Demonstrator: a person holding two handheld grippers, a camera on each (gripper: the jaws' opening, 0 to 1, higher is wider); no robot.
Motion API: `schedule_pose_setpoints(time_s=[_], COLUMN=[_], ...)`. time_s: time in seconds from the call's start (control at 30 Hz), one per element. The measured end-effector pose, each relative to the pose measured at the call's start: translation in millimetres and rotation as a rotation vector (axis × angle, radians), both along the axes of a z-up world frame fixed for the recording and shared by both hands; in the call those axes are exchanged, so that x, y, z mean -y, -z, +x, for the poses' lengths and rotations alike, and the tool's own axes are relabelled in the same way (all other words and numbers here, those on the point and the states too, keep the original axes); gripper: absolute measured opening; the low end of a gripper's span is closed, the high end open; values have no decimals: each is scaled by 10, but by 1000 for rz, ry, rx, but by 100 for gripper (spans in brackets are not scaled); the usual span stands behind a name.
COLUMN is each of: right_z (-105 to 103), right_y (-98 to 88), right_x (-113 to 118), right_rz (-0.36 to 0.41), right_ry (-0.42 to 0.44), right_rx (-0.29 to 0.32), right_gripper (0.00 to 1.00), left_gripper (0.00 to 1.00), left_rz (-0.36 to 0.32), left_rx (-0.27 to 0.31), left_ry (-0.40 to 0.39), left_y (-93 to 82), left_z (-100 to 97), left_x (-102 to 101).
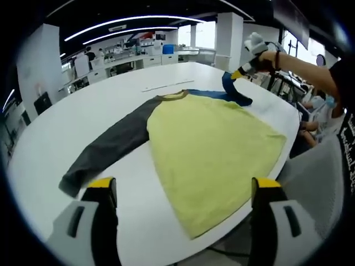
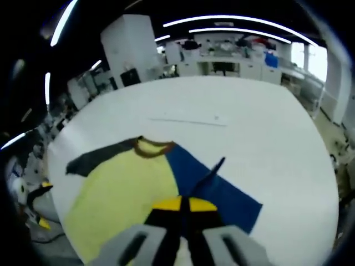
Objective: Fold the garment on the visible template until the final outline fits inside the template.
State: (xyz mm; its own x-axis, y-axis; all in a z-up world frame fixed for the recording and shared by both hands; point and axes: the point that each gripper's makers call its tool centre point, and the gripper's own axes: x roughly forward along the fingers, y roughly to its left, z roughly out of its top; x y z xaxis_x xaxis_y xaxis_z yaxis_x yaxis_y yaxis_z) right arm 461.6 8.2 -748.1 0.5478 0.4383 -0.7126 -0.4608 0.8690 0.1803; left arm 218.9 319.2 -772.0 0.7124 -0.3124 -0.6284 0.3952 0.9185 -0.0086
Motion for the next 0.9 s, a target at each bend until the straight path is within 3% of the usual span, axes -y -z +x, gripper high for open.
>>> schedule_pose_setpoints(time_s=[0.17,0.63,0.9], right_z=[103,-63,-29], right_y=[8,-32,-42], right_x=[-183,-712,-960], right_rz=[16,17,7], right_ry=[-28,-118,-161], right_rx=[-2,-5,5], right_gripper=[0,0,0], left_gripper=[98,99,98], left_rz=[-16,-23,-30], left_rx=[-1,-17,-20], left_ry=[-1,45,66], left_y=[-23,-55,-46], left_z=[-7,-22,-11], left_x=[98,233,293])
